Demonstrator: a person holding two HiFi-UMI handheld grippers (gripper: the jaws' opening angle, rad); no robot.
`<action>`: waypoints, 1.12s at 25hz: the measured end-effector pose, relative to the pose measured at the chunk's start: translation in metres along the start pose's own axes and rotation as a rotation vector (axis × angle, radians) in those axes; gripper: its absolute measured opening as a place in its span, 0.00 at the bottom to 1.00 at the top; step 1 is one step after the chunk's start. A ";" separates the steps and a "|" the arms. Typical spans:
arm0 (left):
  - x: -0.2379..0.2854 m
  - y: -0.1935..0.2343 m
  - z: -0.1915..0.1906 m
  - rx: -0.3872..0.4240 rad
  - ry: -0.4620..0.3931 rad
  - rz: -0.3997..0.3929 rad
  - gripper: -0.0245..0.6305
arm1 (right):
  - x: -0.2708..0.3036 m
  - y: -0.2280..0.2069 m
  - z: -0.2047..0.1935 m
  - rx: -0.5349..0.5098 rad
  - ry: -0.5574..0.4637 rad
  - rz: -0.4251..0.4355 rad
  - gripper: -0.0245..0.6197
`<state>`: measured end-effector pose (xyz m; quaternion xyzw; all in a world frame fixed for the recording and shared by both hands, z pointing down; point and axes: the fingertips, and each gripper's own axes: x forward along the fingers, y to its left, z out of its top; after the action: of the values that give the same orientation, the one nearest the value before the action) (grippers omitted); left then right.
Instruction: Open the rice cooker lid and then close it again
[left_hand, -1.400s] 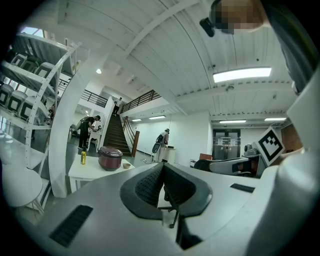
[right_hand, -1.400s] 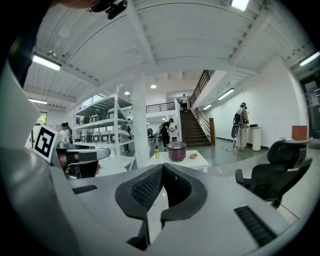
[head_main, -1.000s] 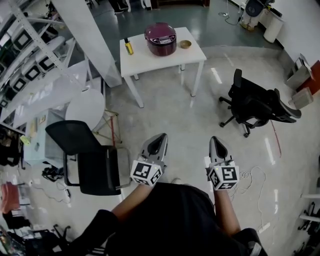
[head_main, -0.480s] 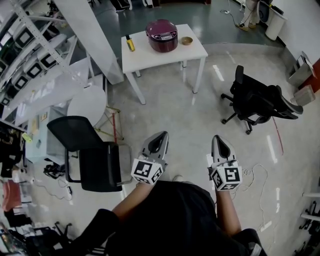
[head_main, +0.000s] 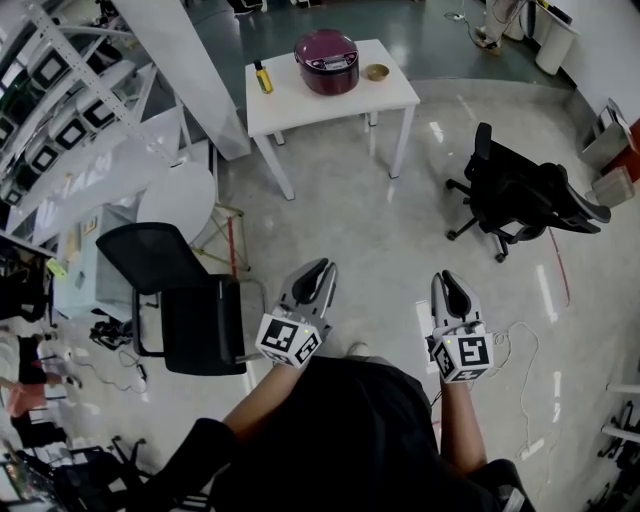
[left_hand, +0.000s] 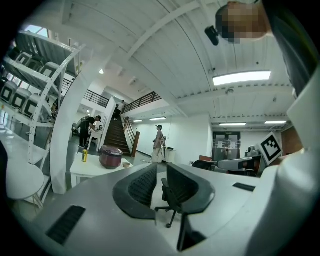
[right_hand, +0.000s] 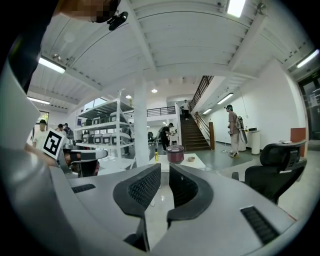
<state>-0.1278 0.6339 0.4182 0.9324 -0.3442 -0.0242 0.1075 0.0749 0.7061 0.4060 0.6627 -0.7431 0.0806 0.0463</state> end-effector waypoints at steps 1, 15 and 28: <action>0.000 0.001 -0.001 0.000 0.002 0.010 0.15 | -0.001 -0.003 -0.002 -0.001 0.008 -0.004 0.10; -0.015 0.017 -0.020 0.013 0.054 0.104 0.43 | -0.008 -0.030 -0.031 0.075 0.095 0.007 0.38; 0.041 0.033 -0.031 0.018 0.080 0.061 0.44 | 0.035 -0.045 -0.038 0.100 0.106 0.015 0.38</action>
<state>-0.1141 0.5891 0.4567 0.9226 -0.3682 0.0193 0.1135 0.1142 0.6736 0.4521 0.6534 -0.7395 0.1531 0.0517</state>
